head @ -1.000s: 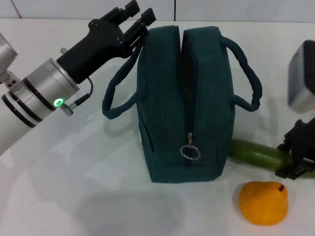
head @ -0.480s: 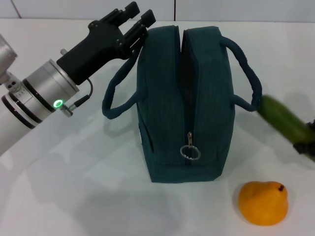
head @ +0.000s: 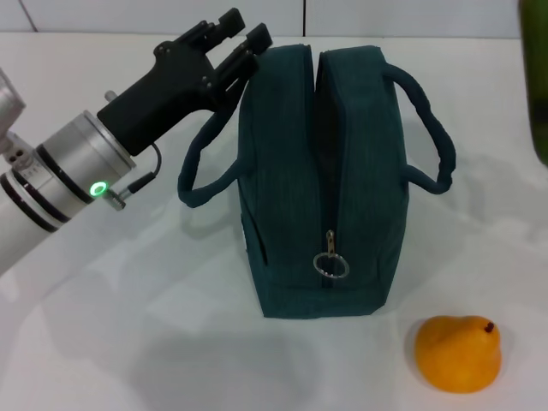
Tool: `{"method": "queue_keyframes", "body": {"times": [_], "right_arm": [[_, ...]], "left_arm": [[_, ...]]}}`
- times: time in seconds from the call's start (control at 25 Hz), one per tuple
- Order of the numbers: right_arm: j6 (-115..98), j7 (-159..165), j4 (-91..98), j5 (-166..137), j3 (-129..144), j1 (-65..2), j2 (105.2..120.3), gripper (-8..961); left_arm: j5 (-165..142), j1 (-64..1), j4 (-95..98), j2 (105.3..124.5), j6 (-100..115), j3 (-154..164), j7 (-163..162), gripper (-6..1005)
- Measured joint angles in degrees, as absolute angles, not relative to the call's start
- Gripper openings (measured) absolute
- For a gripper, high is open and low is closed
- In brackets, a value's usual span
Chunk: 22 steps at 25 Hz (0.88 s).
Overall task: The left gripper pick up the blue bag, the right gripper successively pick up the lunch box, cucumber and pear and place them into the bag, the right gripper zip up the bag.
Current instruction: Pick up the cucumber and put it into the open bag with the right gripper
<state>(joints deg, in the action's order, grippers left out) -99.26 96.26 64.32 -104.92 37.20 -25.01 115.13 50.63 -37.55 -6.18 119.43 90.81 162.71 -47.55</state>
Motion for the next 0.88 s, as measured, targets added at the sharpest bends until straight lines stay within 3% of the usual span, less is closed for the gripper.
{"method": "queue_keyframes", "body": {"times": [0.2,0.56,0.88], "right_arm": [[-99.9,89.8,56.4,-89.8,39.5,-26.6,115.19,573],[-97.2,87.3,40.7,-86.1,47.0,-42.4,115.09,573],[-93.0,87.1,39.4,-85.8,55.8,-43.0,115.42,572]], "left_arm": [[49.0,-37.3,-6.3,119.34,92.6,162.8,-47.5,475],[49.1,-37.0,-7.4,119.33,93.1,162.7,-47.6,475],[51.9,-35.6,-7.9,119.28,93.1,162.3,-47.6,475]]}}
